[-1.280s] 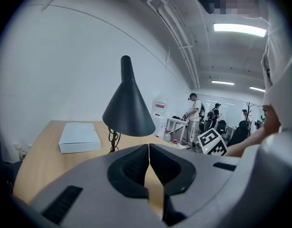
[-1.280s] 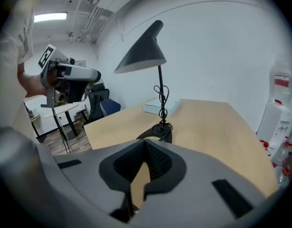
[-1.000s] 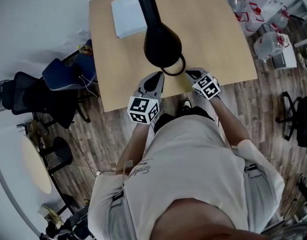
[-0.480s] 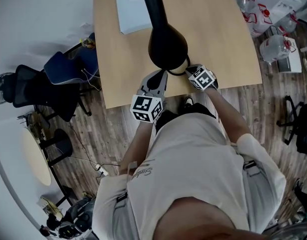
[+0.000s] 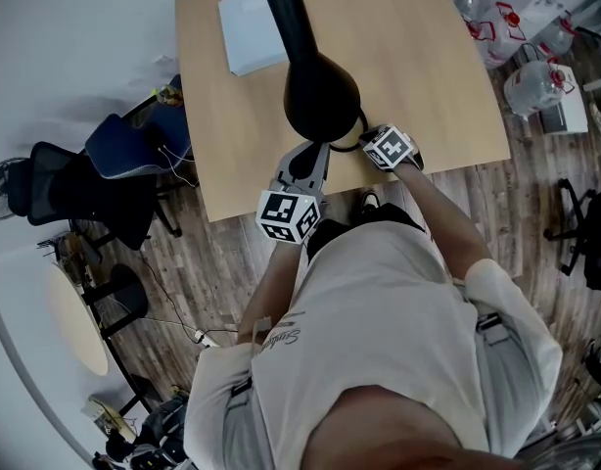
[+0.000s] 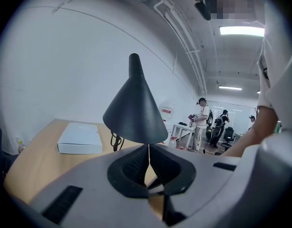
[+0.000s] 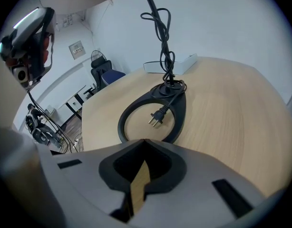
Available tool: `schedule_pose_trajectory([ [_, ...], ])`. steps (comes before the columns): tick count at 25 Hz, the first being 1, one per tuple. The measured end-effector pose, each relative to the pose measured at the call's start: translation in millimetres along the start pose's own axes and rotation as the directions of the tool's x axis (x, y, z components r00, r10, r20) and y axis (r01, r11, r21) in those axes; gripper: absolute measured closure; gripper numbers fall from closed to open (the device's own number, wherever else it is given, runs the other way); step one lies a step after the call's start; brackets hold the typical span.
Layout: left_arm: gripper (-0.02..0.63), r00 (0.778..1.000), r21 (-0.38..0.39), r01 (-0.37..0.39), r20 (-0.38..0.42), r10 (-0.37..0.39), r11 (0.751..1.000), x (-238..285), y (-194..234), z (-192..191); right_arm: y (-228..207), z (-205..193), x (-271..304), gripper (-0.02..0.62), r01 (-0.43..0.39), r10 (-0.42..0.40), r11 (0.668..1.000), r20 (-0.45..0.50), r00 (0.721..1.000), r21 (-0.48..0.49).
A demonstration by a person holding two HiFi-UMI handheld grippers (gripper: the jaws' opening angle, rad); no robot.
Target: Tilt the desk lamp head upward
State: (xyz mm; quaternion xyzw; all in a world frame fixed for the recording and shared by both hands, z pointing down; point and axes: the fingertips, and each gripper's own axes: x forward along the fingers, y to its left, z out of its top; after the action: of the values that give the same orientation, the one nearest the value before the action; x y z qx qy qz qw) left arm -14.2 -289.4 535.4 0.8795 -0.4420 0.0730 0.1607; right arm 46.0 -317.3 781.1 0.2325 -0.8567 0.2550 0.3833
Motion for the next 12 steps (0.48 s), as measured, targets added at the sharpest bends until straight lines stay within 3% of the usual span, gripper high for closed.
schedule_pose_trajectory([
  [12, 0.591, 0.999, 0.079, -0.002, 0.038, -0.001, 0.997, -5.4, -8.3, 5.5, 0.9, -1.7, -1.3, 0.600, 0.017, -0.017, 1.000, 0.017, 1.000, 0.001],
])
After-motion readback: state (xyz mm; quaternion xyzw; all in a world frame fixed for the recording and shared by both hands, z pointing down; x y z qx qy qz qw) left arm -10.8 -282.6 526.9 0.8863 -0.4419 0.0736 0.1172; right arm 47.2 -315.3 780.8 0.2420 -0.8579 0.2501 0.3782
